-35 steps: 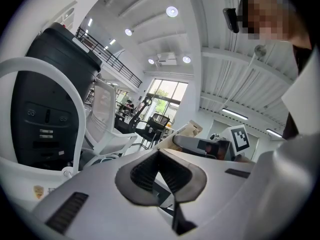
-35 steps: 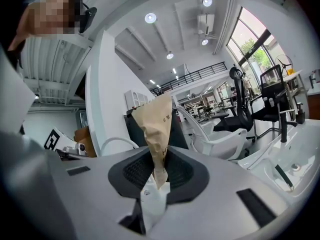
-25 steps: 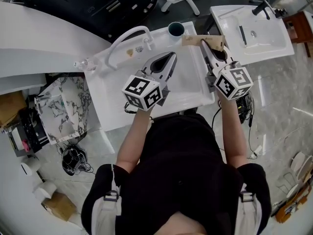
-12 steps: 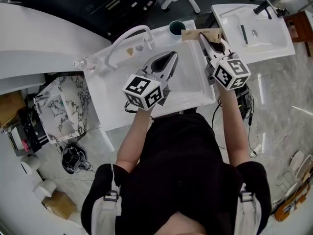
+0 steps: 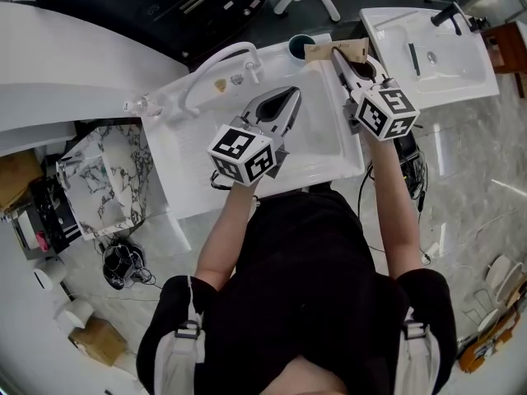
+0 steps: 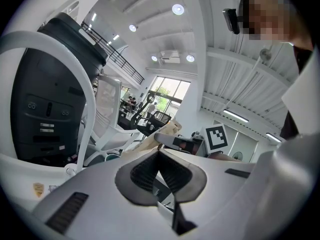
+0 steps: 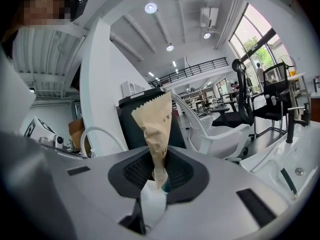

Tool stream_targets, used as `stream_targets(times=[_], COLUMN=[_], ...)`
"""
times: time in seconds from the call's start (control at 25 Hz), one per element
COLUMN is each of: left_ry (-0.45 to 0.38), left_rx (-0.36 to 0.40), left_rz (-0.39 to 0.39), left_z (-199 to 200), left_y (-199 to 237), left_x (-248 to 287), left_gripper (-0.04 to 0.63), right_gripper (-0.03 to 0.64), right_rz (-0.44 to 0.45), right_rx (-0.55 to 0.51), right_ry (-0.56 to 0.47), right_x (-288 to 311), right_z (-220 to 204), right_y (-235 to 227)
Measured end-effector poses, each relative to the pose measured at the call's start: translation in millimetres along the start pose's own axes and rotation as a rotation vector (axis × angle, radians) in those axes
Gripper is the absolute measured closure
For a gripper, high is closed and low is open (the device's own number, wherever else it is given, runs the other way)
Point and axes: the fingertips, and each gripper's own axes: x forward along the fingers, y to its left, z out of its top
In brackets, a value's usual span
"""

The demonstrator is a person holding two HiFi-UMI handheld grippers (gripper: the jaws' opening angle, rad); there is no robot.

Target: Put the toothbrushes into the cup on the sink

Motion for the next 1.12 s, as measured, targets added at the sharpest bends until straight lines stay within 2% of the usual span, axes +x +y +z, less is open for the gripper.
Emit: stream_targets(times=[1.12], left_ry=[-0.006], left_rx=[-0.016], left_rz=[0.043], left_z=[-0.4], left_y=[15.6], left_x=[-5.8], left_gripper=[0.588], right_gripper=[0.548], right_rz=[0.000], right_rx=[-0.056], right_ry=[0.123], right_x=[58.2], right_z=[-36.0], right_y=[-22.2])
